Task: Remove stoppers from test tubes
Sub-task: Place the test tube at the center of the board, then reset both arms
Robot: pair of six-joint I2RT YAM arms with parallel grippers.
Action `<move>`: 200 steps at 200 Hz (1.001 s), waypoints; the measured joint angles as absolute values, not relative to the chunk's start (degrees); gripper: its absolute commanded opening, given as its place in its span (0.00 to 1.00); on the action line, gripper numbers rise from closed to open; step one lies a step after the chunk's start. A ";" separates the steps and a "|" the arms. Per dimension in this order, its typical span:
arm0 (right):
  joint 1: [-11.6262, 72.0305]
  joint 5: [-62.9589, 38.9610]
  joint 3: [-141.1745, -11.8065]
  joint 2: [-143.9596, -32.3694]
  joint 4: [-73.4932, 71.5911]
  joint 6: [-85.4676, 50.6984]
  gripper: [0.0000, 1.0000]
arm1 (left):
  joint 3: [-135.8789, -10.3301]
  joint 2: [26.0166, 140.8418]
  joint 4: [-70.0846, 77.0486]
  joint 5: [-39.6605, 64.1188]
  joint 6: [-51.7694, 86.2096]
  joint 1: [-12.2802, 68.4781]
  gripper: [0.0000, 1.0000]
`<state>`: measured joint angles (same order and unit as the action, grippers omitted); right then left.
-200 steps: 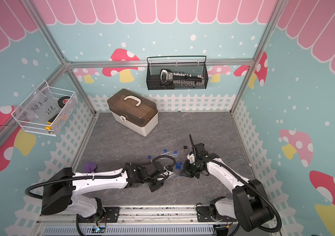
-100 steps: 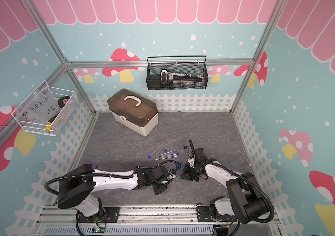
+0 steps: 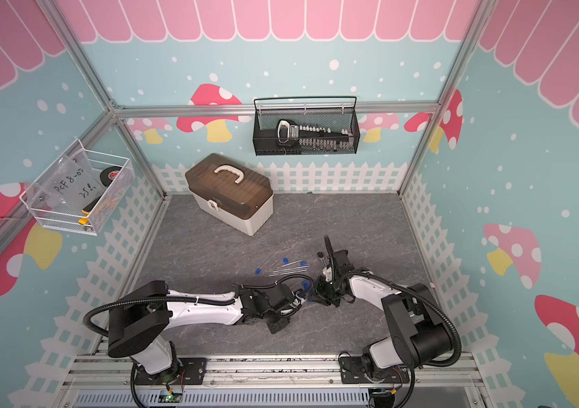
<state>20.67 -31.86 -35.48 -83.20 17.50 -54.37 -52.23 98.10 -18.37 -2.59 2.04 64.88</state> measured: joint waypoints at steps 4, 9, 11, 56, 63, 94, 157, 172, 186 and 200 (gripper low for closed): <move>20.67 -31.90 -35.70 -83.20 17.45 -54.08 0.28 | -52.23 98.10 -18.35 -2.68 2.44 64.84 0.38; 20.67 -31.83 -35.97 -83.20 17.41 -54.22 0.28 | -52.23 98.10 -18.37 -2.83 2.33 64.75 0.39; 20.67 -31.83 -36.10 -83.20 17.37 -54.13 0.28 | -52.23 98.08 -18.35 -2.90 2.37 64.71 0.39; 20.67 -31.68 -37.58 -83.18 17.32 -54.22 0.30 | -52.23 97.60 -19.38 -3.62 1.93 63.72 0.43; 20.67 -31.59 -37.58 -83.09 17.39 -54.22 0.31 | -52.23 97.36 -19.77 -3.84 1.87 63.66 0.43; 20.67 -31.27 -37.63 -81.80 18.26 -54.17 0.38 | -52.23 94.87 -21.65 -4.82 1.28 63.55 0.46; 20.56 -24.51 -46.81 -67.66 31.68 -47.07 0.61 | -53.98 81.41 -28.40 -8.40 1.43 63.55 0.79; 20.21 -20.03 -49.34 -64.07 34.98 -43.68 0.64 | -54.70 76.97 -30.09 -10.09 2.61 63.29 0.83; 19.51 -14.44 -50.00 -60.95 36.53 -40.69 0.73 | -54.72 73.01 -31.27 -11.29 4.58 62.15 0.85; 19.07 -7.57 -49.45 -57.89 36.77 -37.28 0.74 | -54.06 69.17 -31.38 -12.69 7.16 60.07 0.87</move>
<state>19.07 -7.57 -49.45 -57.89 36.77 -37.28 -54.06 69.17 -31.38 -12.69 7.16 60.07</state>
